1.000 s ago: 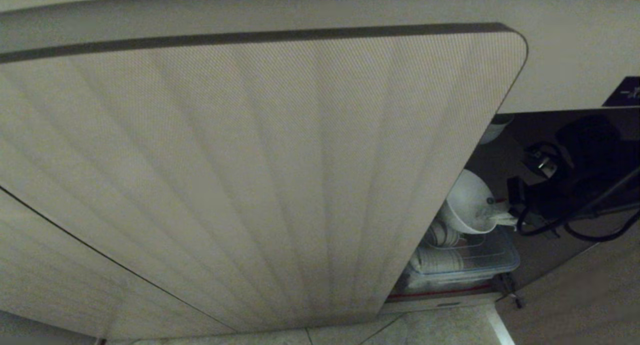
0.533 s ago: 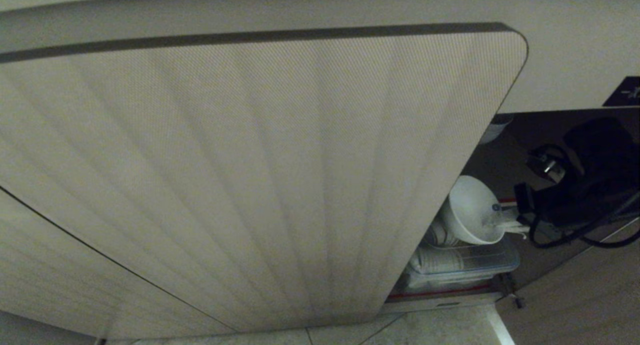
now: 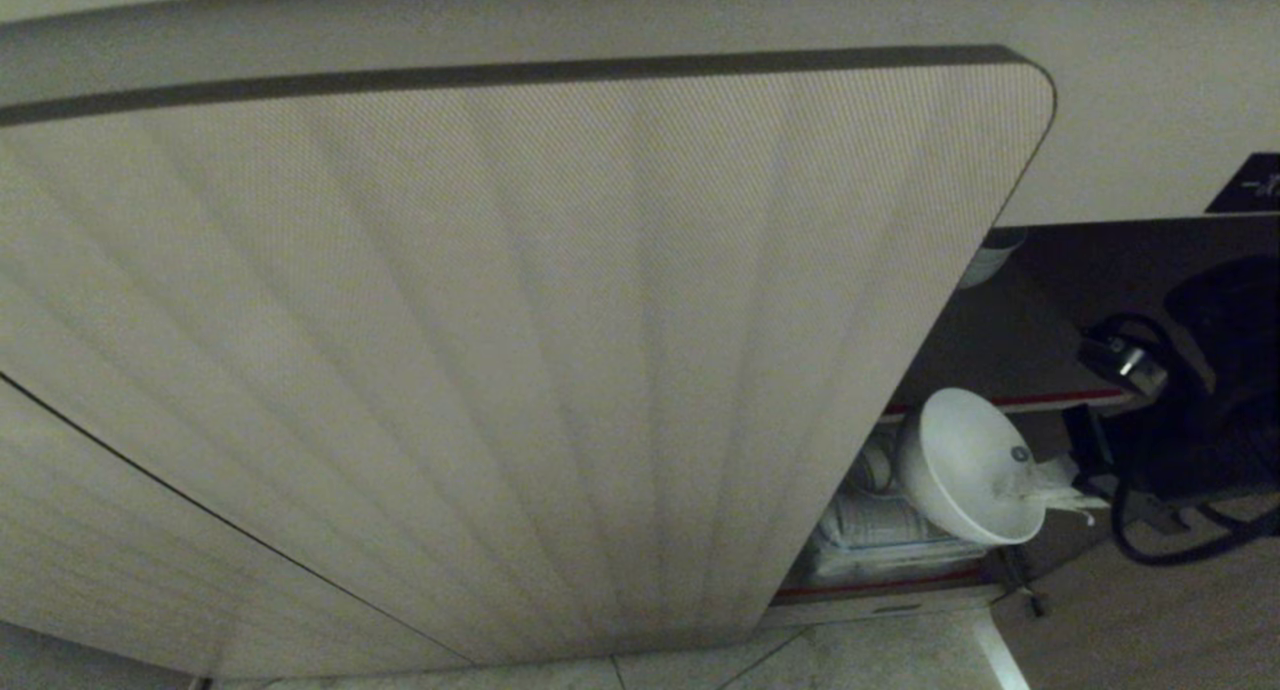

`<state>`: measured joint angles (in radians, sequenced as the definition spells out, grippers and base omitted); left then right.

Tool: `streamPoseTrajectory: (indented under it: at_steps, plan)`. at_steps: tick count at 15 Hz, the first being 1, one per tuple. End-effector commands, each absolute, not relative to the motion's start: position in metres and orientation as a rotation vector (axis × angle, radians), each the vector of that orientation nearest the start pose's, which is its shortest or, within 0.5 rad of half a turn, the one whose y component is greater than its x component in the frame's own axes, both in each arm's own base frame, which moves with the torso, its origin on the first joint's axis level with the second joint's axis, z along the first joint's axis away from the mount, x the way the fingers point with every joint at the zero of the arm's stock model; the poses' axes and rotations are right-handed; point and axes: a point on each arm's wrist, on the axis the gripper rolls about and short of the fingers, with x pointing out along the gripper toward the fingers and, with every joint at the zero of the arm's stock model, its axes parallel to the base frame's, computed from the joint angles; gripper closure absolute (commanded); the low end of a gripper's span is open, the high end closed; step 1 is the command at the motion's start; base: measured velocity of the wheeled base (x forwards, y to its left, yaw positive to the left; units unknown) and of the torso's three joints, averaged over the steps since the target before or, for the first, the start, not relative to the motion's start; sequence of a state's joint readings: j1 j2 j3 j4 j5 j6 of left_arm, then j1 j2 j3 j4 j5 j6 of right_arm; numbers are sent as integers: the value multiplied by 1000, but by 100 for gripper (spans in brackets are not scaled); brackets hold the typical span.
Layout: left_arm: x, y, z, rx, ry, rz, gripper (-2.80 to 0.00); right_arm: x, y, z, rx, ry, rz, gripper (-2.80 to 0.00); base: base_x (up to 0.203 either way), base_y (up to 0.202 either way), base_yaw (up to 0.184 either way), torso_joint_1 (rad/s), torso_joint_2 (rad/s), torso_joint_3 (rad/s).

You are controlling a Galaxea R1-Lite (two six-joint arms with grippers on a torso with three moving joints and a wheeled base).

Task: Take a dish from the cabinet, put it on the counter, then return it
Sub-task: Place it on the table

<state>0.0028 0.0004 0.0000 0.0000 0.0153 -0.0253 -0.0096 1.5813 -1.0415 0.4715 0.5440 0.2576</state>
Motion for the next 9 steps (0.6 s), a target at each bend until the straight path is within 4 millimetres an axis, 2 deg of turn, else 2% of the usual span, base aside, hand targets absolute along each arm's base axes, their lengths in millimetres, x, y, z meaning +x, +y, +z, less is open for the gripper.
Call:
streamPoseTrajectory:
  at_steps: [1,6,9]
  plan:
    - [-23,0,75,-26,0,18,0,230,9,193,503,1037,368,0,0,0,0,0,0,0]
    - [-23,0,75,-26,0,18,0,197,9,196,419,1057,410,0,0,0,0,0,0,0]
    - [-23,0,75,-26,0,18,0,181,8,193,386,1060,368,0,0,0,0,0,0,0]
